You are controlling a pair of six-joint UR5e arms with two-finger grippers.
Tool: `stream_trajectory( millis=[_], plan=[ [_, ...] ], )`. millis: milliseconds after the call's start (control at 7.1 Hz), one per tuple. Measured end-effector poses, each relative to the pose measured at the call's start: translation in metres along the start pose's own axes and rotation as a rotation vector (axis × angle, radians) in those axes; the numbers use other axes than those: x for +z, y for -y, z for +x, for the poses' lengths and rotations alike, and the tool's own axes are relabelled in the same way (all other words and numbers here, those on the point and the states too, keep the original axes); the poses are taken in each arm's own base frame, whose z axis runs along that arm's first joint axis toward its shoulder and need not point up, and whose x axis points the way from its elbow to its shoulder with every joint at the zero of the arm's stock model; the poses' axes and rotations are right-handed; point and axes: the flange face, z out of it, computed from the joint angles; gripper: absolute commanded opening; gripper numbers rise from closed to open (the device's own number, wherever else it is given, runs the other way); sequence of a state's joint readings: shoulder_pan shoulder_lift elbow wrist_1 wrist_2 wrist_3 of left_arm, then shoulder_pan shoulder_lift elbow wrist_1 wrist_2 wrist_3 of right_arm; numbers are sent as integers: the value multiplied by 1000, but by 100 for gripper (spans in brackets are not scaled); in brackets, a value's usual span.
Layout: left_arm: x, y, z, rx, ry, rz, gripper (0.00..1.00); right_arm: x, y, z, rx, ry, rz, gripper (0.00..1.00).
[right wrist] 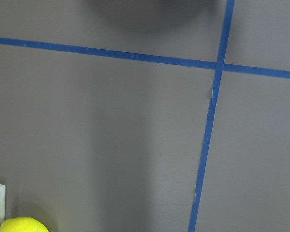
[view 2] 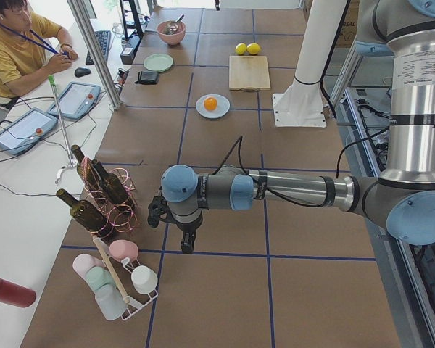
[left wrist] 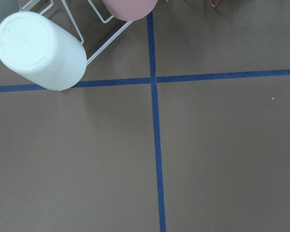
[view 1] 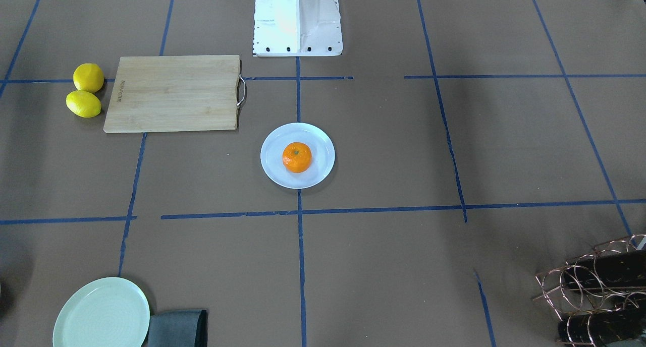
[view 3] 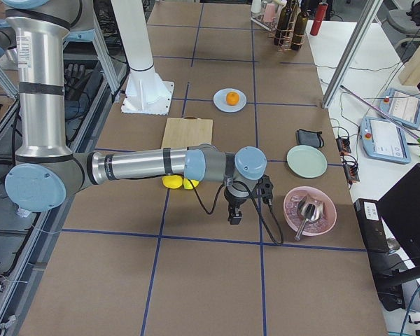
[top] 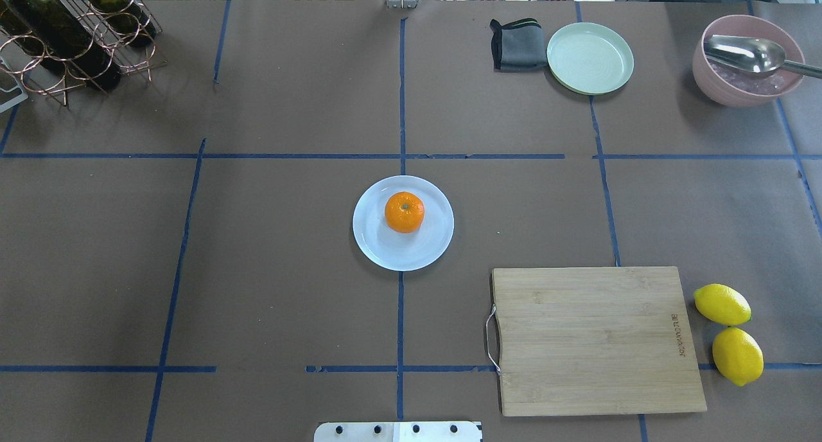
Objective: Pick orange to plate
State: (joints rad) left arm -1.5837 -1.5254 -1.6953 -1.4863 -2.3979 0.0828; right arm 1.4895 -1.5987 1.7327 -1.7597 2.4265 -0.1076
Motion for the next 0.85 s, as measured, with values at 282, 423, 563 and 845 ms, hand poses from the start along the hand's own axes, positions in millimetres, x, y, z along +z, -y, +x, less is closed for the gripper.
stream_trajectory(
  millis=[282,423,563,845],
  plan=[
    [1,0,0,0,0,-3,100,0,1,0,-1,0,1,100],
    [2,0,0,1,0,-4,100,-2,2,-2,-4,1,4,100],
    [3,0,0,1,0,-5,100,-3,3,-3,-6,2,7,100],
    [5,0,-2,-3,0,-10,100,-4,5,-5,-10,3,9,100]
  ],
)
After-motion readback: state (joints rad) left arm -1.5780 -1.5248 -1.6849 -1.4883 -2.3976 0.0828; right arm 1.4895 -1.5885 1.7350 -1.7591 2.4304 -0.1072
